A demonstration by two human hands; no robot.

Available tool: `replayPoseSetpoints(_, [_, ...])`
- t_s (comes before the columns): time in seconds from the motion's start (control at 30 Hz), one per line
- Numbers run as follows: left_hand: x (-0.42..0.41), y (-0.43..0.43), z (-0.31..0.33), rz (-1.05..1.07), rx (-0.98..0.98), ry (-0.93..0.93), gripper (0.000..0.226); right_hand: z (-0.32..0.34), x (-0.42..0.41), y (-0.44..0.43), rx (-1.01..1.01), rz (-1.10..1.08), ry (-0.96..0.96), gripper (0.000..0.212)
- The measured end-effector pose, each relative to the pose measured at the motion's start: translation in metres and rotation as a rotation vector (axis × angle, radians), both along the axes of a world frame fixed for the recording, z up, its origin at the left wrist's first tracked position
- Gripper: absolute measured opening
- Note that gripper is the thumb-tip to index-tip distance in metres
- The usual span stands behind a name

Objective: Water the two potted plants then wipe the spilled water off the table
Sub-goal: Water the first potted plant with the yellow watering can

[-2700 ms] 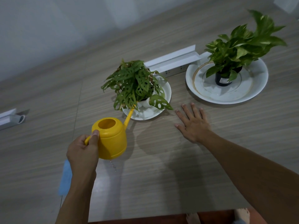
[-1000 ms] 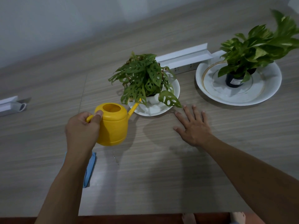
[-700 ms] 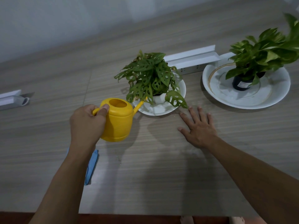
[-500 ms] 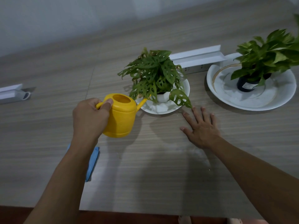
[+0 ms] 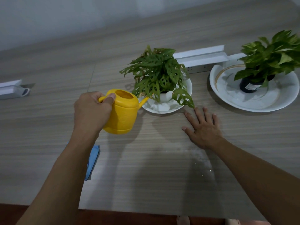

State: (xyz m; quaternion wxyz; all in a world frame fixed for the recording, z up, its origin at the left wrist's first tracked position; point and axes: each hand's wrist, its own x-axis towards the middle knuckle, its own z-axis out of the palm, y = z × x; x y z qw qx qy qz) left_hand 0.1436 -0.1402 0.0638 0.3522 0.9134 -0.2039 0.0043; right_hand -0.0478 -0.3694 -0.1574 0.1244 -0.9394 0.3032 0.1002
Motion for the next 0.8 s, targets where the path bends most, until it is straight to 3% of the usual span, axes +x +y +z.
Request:
replayPoseSetpoints(0.27, [0.003,-0.006,0.006,-0.002,0.022,-0.023,0.047,0.001,0.001,-0.001,0.002,0.008,0.025,0.069])
replayPoseSetpoints(0.57, [0.002,-0.011,0.013,0.002,0.036,0.014,0.035,0.002,0.0,-0.001,0.017,0.008,0.019,0.069])
replayPoseSetpoints(0.8, [0.005,-0.013,0.016,-0.013,0.069,-0.029,0.047,0.0,0.001,-0.001,0.011,-0.002,0.009,0.069])
